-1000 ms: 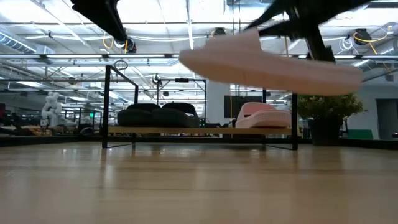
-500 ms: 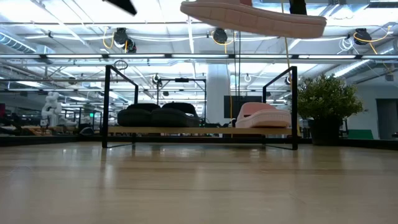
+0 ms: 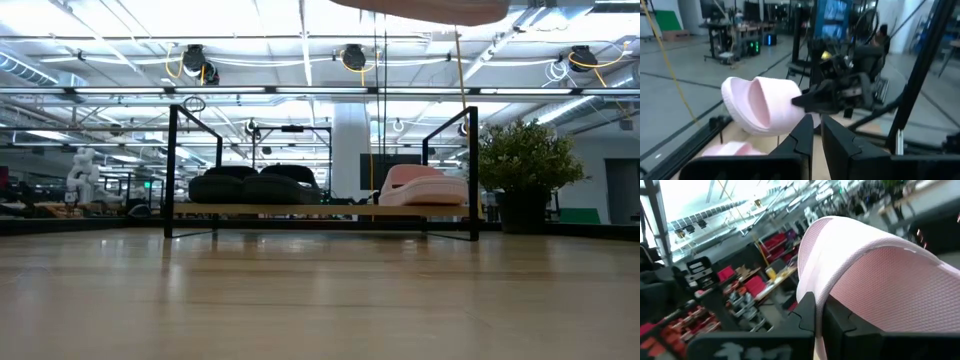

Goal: Pick and place slides into the shelf
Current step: Put the pink slide on the shelf

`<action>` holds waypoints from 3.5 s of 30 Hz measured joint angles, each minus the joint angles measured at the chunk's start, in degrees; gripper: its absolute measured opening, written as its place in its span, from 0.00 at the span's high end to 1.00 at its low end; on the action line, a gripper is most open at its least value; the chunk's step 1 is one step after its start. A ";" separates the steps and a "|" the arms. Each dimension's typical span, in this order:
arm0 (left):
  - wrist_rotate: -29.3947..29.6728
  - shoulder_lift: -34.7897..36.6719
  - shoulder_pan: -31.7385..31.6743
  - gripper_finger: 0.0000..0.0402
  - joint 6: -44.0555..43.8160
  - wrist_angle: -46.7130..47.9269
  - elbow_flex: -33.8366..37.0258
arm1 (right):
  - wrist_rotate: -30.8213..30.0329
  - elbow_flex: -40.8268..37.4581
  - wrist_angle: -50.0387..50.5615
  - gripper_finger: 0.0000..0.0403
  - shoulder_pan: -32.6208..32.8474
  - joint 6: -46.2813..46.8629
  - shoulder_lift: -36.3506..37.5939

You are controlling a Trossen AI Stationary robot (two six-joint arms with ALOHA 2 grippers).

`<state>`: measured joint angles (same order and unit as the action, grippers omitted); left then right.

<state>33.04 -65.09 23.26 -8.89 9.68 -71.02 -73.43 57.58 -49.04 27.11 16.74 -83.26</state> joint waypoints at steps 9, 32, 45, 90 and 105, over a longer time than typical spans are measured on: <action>-0.24 -2.82 -0.74 0.91 -3.51 -3.48 0.07 | 11.88 0.00 -8.59 1.00 -5.41 -5.13 0.00; -1.95 -3.91 -0.65 0.91 -4.89 -1.63 0.09 | 33.86 0.00 -9.02 1.00 -18.85 21.78 0.00; -1.04 -3.91 -0.93 0.91 -2.90 -2.78 0.09 | 41.43 0.00 -11.03 1.00 -21.68 21.39 -0.02; 15.20 -9.30 -1.25 0.91 34.40 -16.24 0.17 | 31.57 9.05 -11.59 1.00 -20.69 30.59 -9.66; 21.57 -13.81 -1.00 0.58 39.99 -23.45 0.04 | 31.75 9.05 -10.72 1.00 -21.83 31.98 -9.66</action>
<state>54.61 -78.90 22.26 31.10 -13.77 -70.98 -41.68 66.63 -59.77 5.28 48.72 -92.92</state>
